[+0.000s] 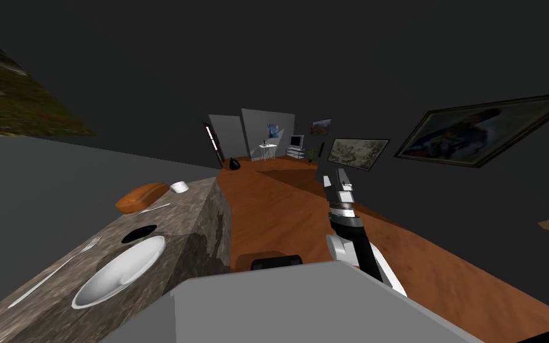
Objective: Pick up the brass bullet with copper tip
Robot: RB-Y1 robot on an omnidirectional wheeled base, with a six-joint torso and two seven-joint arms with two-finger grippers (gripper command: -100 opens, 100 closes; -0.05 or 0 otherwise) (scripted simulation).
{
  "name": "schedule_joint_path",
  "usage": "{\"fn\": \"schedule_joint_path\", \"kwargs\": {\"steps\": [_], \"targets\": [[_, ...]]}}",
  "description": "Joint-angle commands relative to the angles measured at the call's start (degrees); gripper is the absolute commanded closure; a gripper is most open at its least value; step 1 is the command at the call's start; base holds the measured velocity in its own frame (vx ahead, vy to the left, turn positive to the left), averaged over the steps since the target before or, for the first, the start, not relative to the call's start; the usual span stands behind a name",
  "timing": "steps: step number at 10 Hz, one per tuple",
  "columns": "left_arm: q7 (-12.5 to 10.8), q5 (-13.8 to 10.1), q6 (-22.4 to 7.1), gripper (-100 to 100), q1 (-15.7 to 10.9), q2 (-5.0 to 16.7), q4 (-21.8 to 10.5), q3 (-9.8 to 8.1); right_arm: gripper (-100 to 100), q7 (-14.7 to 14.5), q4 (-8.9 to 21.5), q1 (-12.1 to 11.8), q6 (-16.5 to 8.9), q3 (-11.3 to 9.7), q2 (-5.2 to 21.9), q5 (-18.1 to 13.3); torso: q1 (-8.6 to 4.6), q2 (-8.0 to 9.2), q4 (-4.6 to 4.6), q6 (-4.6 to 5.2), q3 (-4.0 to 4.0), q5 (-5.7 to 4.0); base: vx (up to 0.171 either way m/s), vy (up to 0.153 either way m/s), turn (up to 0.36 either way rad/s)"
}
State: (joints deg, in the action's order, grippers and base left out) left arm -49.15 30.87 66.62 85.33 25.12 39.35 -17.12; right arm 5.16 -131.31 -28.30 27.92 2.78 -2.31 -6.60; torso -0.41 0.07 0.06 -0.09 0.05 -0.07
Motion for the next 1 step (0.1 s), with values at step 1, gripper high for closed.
{"fn": "schedule_joint_path", "kwargs": {"steps": [1], "targets": [[0.00, 0.00, 0.00, 0, 0.00, 0.00, 0.00, 0.00, 0, 0.00, 0.00, 0.00, 0.00, 0.00, 0.00, 0.00, 0.00, 0.00, 0.00, 0.00, 0.00, 0.00, 0.000, 0.000, 0.000]]}}
